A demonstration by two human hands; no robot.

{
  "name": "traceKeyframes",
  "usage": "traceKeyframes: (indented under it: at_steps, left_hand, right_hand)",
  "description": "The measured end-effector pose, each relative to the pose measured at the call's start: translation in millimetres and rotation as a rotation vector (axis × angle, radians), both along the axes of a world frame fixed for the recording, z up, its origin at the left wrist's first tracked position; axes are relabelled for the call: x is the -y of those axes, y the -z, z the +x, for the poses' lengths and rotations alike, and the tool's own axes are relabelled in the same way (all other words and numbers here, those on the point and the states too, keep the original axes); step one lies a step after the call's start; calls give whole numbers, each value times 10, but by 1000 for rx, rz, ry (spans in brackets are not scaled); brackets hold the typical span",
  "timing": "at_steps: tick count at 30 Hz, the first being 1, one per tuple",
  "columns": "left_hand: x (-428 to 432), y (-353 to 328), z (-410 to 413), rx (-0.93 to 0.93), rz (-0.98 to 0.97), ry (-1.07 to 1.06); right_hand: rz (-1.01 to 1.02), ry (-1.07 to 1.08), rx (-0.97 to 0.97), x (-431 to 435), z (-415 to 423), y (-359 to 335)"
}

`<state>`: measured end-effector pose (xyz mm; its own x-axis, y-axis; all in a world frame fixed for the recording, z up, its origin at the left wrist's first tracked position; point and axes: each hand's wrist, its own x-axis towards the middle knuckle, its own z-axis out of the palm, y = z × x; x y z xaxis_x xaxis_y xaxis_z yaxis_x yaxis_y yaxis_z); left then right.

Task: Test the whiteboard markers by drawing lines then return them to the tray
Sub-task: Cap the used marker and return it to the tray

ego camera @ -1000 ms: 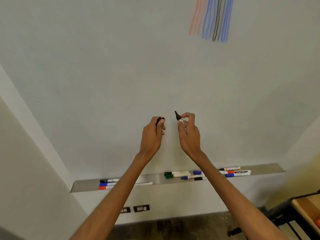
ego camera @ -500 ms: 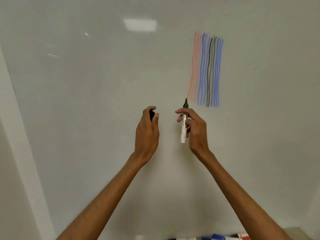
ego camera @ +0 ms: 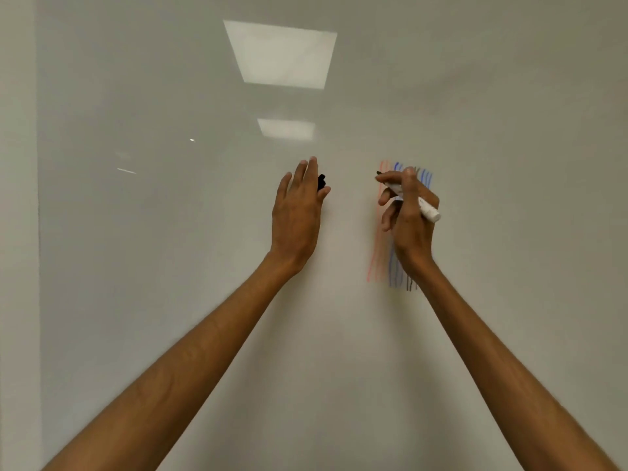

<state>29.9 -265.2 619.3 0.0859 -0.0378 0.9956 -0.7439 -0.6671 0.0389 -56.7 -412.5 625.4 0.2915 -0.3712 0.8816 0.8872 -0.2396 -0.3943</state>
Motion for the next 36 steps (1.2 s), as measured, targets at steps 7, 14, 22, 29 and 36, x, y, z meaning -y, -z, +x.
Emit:
traceKeyframes:
  at_steps: [7, 14, 22, 29, 36]
  left_hand:
    - [119, -3, 309, 148, 5, -65]
    - [140, 35, 398, 181, 19, -130]
    - [132, 53, 400, 187, 33, -168]
    - [130, 63, 408, 190, 36, -192]
    - [134, 76, 398, 187, 29, -185]
  right_hand:
    - [4, 62, 15, 157, 137, -318]
    - [4, 111, 21, 240, 350, -342]
    - [-18, 150, 63, 214, 569, -288]
    - [-23, 120, 51, 252, 536, -208]
    - [-4, 97, 37, 255, 450, 0]
